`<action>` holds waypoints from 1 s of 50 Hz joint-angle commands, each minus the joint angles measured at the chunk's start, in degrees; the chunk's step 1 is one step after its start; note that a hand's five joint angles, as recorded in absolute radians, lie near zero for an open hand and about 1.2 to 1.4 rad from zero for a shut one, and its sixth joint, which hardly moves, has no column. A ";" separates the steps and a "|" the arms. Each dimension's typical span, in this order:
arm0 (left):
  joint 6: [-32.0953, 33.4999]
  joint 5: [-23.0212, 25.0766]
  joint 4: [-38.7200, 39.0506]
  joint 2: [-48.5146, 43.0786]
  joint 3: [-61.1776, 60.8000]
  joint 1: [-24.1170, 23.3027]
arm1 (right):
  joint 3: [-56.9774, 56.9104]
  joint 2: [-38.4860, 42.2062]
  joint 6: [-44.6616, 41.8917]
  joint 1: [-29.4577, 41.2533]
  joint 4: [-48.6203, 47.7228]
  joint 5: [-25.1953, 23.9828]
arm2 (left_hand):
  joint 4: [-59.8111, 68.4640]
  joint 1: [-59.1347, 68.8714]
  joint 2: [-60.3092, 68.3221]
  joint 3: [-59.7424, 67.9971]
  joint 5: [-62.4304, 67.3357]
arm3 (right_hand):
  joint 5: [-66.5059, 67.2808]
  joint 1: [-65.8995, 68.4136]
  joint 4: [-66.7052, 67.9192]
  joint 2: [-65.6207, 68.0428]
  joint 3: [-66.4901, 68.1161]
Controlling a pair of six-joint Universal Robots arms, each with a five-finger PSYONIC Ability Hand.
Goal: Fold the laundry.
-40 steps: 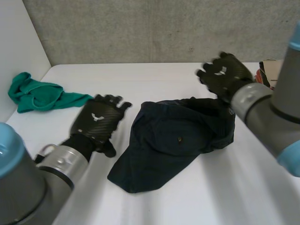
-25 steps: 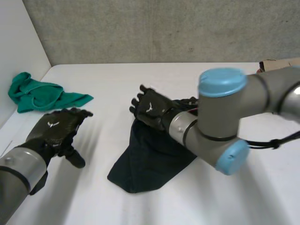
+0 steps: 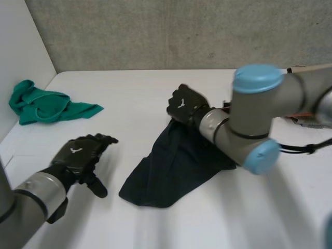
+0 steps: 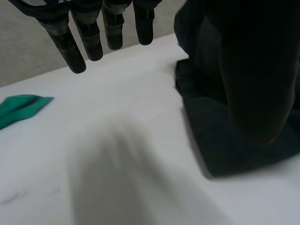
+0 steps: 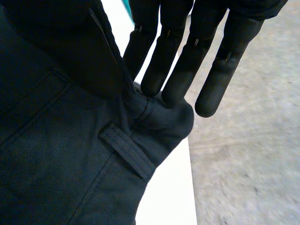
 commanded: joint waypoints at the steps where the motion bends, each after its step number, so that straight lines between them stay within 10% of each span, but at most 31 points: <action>1: 0.10 -2.97 0.83 -8.53 5.15 -7.72 | 14.24 -14.32 4.21 -1.51 -1.36 0.40 | -1.60 -1.30 -1.72 -1.91 -2.82 | 13.52 16.67 11.73 12.65 12.26; 13: 0.54 -11.31 -2.34 -23.74 17.97 -16.17 | 21.99 -24.87 10.18 -3.44 -1.71 4.70 | 0.39 0.68 0.27 0.08 -0.83 | 13.52 16.67 11.73 12.65 12.26; 21: 3.52 -11.76 -1.90 -27.43 31.23 -16.70 | 17.78 -26.38 15.28 -6.08 -5.04 4.88 | 68.29 68.58 68.17 67.98 67.07 | 13.52 16.67 11.73 12.65 12.26; 24: 5.72 -12.02 -0.32 -28.32 38.71 -16.08 | 14.35 -25.32 16.07 -6.70 -7.15 5.14 | 68.40 68.70 68.28 68.09 67.18 | 13.52 16.67 11.73 12.65 12.26; 33: 11.44 -17.39 24.60 -24.46 69.66 -9.93 | -5.60 -18.91 21.07 -9.86 -36.21 3.57 | 68.40 68.70 68.28 68.09 67.18 | 13.52 16.67 11.73 12.65 12.26; 50: 10.56 -13.26 27.45 -14.17 33.66 -6.59 | 16.43 -21.28 29.70 -11.36 -41.35 -3.99 | 68.40 68.70 68.28 68.09 67.18 | 13.52 16.67 11.73 12.65 12.26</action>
